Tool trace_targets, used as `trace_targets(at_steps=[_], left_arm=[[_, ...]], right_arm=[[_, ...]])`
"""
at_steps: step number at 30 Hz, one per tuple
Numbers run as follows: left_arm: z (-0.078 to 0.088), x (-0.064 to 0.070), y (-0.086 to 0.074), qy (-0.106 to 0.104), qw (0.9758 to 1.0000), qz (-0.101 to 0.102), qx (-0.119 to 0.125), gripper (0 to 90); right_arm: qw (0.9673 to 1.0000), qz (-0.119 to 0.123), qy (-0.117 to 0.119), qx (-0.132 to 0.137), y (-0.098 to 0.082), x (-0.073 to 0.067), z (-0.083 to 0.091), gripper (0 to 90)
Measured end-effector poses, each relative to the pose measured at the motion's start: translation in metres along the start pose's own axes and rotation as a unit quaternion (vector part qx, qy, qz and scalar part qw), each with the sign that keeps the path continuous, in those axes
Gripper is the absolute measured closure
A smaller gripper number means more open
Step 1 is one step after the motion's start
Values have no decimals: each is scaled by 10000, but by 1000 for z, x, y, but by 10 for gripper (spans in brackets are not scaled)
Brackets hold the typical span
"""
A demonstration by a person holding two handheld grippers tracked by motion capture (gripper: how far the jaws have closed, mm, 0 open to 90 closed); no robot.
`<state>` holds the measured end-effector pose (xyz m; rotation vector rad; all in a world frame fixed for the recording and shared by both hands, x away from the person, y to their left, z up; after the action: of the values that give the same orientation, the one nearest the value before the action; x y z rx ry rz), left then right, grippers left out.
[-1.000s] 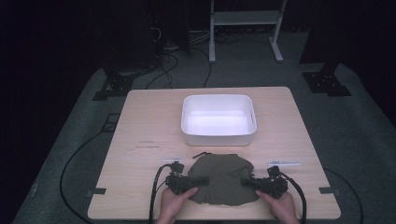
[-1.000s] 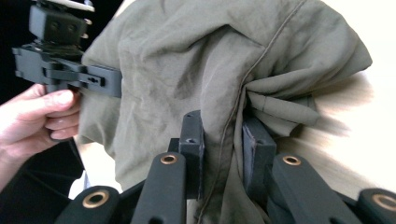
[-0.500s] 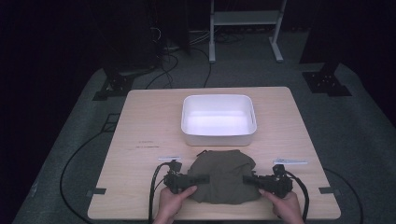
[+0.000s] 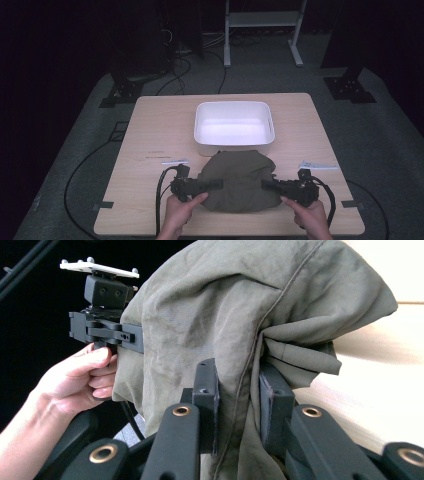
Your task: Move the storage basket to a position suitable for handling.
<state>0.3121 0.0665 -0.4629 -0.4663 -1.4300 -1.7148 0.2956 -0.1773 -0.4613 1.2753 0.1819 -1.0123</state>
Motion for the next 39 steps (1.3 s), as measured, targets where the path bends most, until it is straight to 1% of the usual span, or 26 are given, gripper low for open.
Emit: trace_targets(at_steps=[1, 3, 5, 6, 9, 10, 13, 15, 16, 18, 24, 26, 28, 30, 34, 37, 39], left_arm=[[0, 0, 0, 0, 10000, 0, 0, 667], [5, 6, 5, -23, 10000, -31, 49, 666], [7, 7, 6, -31, 10000, -45, 46, 667], [9, 10, 9, -52, 9999, -40, 79, 666], [12, 12, 11, -50, 9999, -66, 73, 667], [14, 14, 14, -59, 9999, -43, 93, 667], [15, 17, 16, -62, 9999, -37, 109, 666], [16, 19, 20, -76, 9999, -60, 125, 667], [16, 21, 22, -93, 9998, -50, 142, 667], [17, 23, 27, -106, 9998, -52, 183, 667], [19, 29, 43, -122, 9996, -117, 226, 667], [20, 29, 46, -122, 9996, -139, 233, 666], [20, 30, 50, -108, 9995, -163, 231, 666], [20, 29, 53, -118, 9995, -157, 237, 667], [20, 25, 57, -149, 9995, -109, 244, 667], [20, 25, 58, -173, 9995, -62, 265, 667], [20, 25, 61, -197, 9994, -71, 289, 666]], right_arm=[[10000, 10, 3, 0, 1, -2, 1, 738], [10000, 75, 17, 25, 6, -6, 1, 738], [9999, 101, 37, 33, 10, -10, 1, 737], [9999, 123, 48, 39, 11, -12, 1, 737], [9999, 136, 58, 50, 15, -16, 1, 738], [9999, 148, 61, 58, 17, -19, 1, 738], [9998, 153, 79, 78, 19, -22, 2, 738], [9998, 182, 89, 87, 23, -24, 3, 737], [9997, 204, 122, 112, 28, -26, 5, 737], [9996, 215, 118, 126, 30, -27, 5, 737], [9991, 346, 143, 201, 50, -34, 9, 737], [9991, 347, 141, 214, 52, -34, 8, 737], [9990, 362, 140, 225, 59, -34, 7, 737], [9990, 364, 140, 228, 60, -34, 7, 737], [9991, 344, 127, 223, 64, -32, 4, 737], [9992, 305, 146, 200, 67, -32, 3, 737], [9992, 334, 141, 194, 70, -33, 4, 737]])
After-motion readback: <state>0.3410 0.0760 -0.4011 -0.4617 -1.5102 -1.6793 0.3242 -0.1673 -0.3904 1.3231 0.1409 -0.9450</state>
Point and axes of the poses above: each handheld gripper's, and its own axes: z roughly backward along the jaws, y roughly out of its top, x roughly to its right, the point moved 7 cm from there along -z, roughly forward along the jaws, and after that the axes turned 1 degree about x, right-handed, at the moved point
